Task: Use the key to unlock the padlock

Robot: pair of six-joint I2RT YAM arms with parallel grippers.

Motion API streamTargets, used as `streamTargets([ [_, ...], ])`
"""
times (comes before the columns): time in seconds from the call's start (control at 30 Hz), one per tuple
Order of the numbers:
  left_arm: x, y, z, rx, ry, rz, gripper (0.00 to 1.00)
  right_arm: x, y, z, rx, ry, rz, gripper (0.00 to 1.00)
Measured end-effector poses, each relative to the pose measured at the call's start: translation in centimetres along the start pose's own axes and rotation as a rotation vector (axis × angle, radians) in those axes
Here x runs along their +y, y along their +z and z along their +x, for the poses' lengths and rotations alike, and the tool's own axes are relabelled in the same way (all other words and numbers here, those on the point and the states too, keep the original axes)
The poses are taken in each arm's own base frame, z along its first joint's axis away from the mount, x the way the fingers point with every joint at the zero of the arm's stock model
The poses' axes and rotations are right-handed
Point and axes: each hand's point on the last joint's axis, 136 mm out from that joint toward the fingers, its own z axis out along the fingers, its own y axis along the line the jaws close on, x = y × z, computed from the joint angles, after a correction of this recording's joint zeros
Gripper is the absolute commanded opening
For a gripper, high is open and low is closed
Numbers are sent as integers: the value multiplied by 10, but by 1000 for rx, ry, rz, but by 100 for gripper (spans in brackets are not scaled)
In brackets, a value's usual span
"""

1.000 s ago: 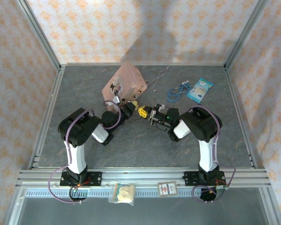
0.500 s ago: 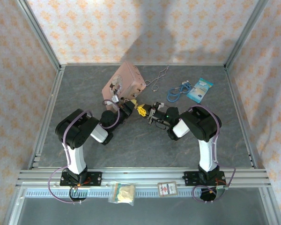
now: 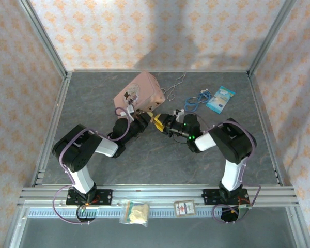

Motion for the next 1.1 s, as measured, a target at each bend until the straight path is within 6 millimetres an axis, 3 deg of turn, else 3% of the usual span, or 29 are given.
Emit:
streamTargets([
  [0.3,10,0,11,51,-54,-46,0,9,-22,-7,-74,-313,132,42],
  [0.53,13,2,13,61,-86,-64,0,-8,-31,10,-54,-541,294,38],
  [0.67,15,2,14,72,-92,-83,0,-22,-29,16,-21,-679,419,37],
  [0.9,16,4,16,91,-92,-113,0,15,-10,22,43,-1040,520,36],
  [1.1,22,5,17,103,-70,-150,0,6,-8,20,133,-1191,632,35],
])
